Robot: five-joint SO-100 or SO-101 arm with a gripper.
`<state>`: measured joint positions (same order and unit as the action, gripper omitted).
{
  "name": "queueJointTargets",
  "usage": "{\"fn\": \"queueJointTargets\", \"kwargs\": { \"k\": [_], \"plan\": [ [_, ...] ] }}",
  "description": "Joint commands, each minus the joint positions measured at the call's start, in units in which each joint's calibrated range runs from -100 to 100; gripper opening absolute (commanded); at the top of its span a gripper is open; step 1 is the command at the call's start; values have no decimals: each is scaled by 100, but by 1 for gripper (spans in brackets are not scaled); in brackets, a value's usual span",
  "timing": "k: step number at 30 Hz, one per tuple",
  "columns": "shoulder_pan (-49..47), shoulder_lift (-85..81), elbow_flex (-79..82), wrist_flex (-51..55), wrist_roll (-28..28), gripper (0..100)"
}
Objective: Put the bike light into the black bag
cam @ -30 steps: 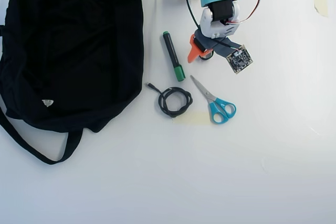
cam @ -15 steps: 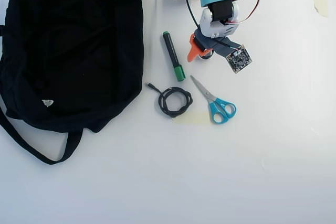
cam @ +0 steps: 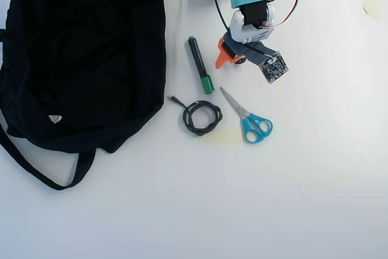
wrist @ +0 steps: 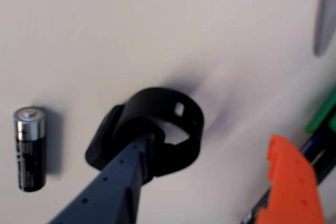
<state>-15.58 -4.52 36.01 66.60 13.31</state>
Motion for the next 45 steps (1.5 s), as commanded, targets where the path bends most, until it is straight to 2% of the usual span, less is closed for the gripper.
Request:
{"fn": "queueJointTargets", "kwargs": {
  "k": [1, 26, 28, 36, 45],
  "plan": [
    [24, -29, -25, -62, 27, 28],
    [-6, 112, 622, -656, 33, 28],
    [-6, 112, 622, -699, 27, 25],
    [-6, 104, 604, -708, 27, 2],
    [24, 104, 514, -708, -20, 2]
  ]
}}
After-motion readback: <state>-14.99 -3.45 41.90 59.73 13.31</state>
